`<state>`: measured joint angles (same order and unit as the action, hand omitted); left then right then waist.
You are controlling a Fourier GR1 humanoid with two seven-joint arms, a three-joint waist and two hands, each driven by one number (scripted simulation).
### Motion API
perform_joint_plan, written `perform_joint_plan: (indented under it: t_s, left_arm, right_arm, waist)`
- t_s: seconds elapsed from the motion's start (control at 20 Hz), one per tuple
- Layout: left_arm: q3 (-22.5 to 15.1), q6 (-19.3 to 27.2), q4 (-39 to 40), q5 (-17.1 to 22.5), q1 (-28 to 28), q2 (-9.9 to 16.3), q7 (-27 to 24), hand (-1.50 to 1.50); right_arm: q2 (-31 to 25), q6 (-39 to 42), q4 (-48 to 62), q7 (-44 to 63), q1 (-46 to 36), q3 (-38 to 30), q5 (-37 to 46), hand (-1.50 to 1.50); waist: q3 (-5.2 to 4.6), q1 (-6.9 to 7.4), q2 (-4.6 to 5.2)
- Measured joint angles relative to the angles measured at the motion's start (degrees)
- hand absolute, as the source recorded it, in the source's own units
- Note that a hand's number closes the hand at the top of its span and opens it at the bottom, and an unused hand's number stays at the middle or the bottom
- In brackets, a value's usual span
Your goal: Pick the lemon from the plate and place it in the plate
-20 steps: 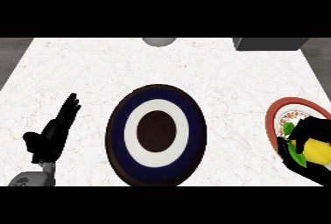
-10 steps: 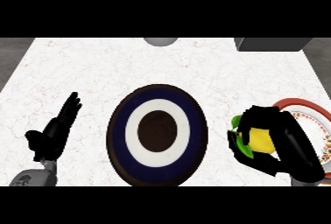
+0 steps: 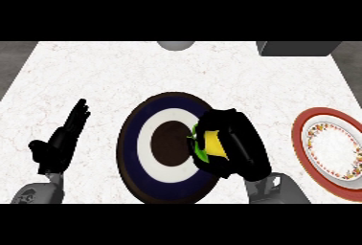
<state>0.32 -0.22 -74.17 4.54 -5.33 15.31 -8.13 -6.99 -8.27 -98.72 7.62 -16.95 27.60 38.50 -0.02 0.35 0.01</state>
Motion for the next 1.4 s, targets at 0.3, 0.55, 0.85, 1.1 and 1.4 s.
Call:
perform_joint_plan:
  t_s: [0.3,0.55,0.85,1.1,1.4]
  left_arm:
    - [0.4,-0.7,0.8,-0.5,-0.5,-0.2,-0.5,0.0]
    - [0.8,-1.1,-0.1,-0.8,0.4,-0.4,-0.1,0.0]
    - [1.1,-1.7,-1.9,-1.0,1.7,-0.3,0.2,0.0]
    - [1.4,-1.7,-2.2,-0.9,1.9,-0.6,0.7,0.0]
    - [1.9,-2.1,-2.3,-1.0,2.7,-0.5,-0.4,0.0]
  right_arm:
    - [5.3,-9.7,8.9,4.9,-4.0,2.7,-3.5,-1.5]
    - [6.5,-15.5,16.8,8.5,-8.3,6.0,-7.8,-1.5]
    - [6.9,-21.5,18.9,2.8,-9.3,2.8,-19.0,-1.5]
    - [6.7,-19.4,16.4,-6.4,-4.0,-4.1,-30.5,-1.5]
    - [1.6,-6.4,19.2,-18.4,0.5,-16.0,-45.7,-1.5]
  waist:
    - [0.02,0.25,0.08]
    - [0.03,0.34,0.07]
    - [0.06,0.44,0.11]
    - [0.1,-0.09,0.15]
    - [0.1,-0.14,0.18]
